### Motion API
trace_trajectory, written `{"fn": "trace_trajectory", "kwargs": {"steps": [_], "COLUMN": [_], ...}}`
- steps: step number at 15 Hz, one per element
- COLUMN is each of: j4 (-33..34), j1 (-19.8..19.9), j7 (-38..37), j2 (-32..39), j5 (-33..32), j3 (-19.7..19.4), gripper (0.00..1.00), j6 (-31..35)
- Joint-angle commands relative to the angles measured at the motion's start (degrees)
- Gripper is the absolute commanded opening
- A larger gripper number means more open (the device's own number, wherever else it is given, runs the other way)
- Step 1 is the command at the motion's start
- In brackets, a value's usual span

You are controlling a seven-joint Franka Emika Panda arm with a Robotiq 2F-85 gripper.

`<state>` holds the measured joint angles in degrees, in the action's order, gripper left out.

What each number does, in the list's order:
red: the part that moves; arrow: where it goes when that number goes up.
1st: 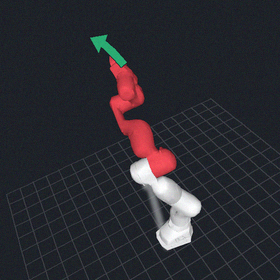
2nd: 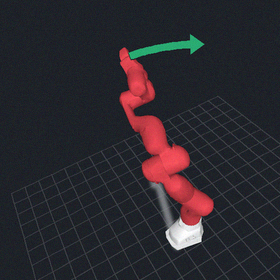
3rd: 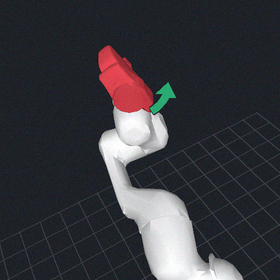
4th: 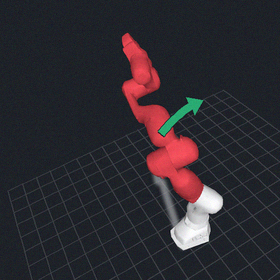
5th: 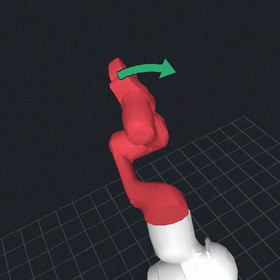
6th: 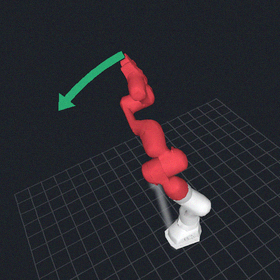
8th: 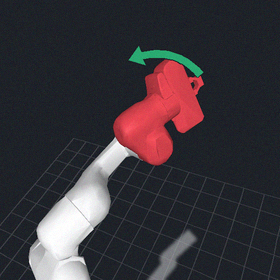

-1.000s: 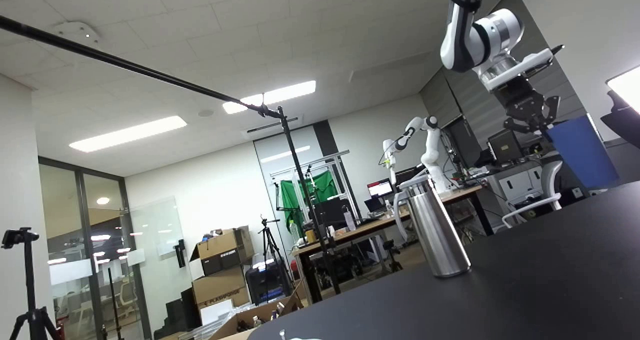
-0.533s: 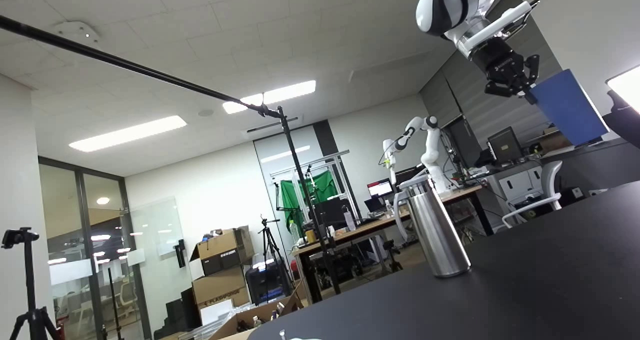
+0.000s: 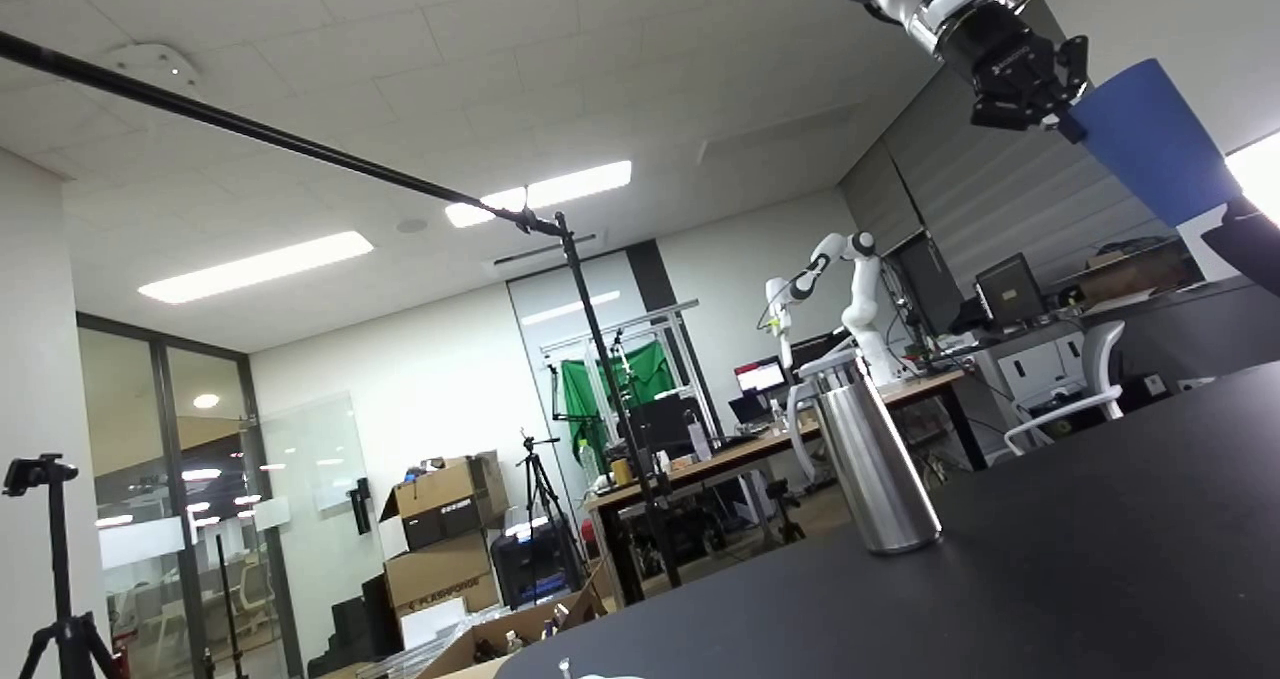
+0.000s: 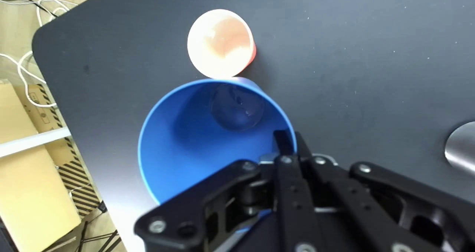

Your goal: Put the white cup into the orange cup then the blue cup into the white cup

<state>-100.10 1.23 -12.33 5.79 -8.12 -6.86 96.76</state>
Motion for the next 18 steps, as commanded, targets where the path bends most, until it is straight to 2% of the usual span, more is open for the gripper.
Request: {"fn": "trace_trajectory", "kwargs": {"steps": [1, 8, 18], "j4": [-6.5, -14.6, -19.7], "j1": [1.5, 4.0, 5.0], "j7": [-0.2, 0.1, 0.0], "j2": [-6.0, -8.8, -7.5], "j5": [-0.8, 0.8, 0.7], "j3": [0.4, 0.0, 0.0], "gripper": [0.01, 0.01, 0.01], "j6": [-0.1, 4.5, 8.4]}}
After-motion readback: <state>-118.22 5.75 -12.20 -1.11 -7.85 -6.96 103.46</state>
